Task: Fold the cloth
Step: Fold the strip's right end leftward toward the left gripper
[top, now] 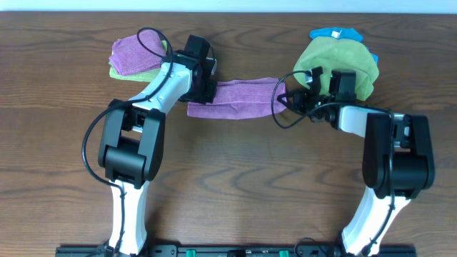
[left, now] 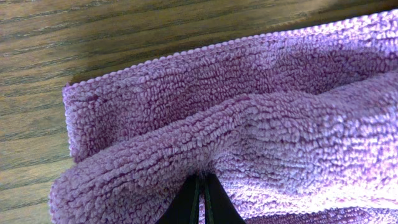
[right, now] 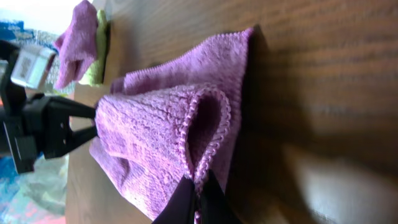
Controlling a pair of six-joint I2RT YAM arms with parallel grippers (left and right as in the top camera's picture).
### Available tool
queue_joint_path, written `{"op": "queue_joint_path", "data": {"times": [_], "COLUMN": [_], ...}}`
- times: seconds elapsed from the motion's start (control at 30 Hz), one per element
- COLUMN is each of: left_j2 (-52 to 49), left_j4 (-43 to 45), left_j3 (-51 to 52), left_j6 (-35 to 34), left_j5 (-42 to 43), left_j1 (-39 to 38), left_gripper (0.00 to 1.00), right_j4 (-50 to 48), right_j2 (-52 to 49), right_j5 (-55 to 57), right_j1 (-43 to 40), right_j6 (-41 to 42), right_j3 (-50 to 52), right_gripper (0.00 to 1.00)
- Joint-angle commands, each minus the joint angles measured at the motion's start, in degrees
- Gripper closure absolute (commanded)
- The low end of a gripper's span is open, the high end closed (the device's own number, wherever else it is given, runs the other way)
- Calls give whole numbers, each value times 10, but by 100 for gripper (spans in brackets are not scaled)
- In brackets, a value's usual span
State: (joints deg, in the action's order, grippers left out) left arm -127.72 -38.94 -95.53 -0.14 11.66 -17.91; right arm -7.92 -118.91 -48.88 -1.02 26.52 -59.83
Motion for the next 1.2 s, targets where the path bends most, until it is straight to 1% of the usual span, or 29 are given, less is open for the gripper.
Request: {"op": "queue_joint_path", "data": {"times": [0.0, 0.1, 0.23, 0.4, 0.57, 0.9, 1.03, 1.17], "left_j2": [15, 15, 15, 15, 15, 15, 16, 38], "left_j4": [0, 0, 0, -1, -3, -7, -6, 1], "left_j3": [6, 6, 6, 6, 6, 6, 4, 4], "left_j6": [0, 0, -5, -13, -15, -16, -16, -15], "left_j5": [4, 4, 4, 4, 4, 5, 19, 19], "left_j1": [-1, -1, -1, -1, -1, -1, -1, -1], "left_gripper": [94, 94, 94, 94, 94, 94, 94, 94], "right_j4": [30, 64, 81, 105, 134, 161, 163, 169], "right_j2": [-6, 2, 27, 82, 127, 134, 134, 134], "right_j5": [-7, -7, -5, 53, 102, 121, 121, 129], "right_j1": [3, 6, 21, 60, 72, 78, 80, 81], "right_j6": [-10, -25, -35, -47, -65, -69, -69, -73], "right_j3": [-21, -31, -32, -32, -32, -39, -43, -51], "right_gripper": [99, 99, 98, 99, 98, 98, 98, 98]}}
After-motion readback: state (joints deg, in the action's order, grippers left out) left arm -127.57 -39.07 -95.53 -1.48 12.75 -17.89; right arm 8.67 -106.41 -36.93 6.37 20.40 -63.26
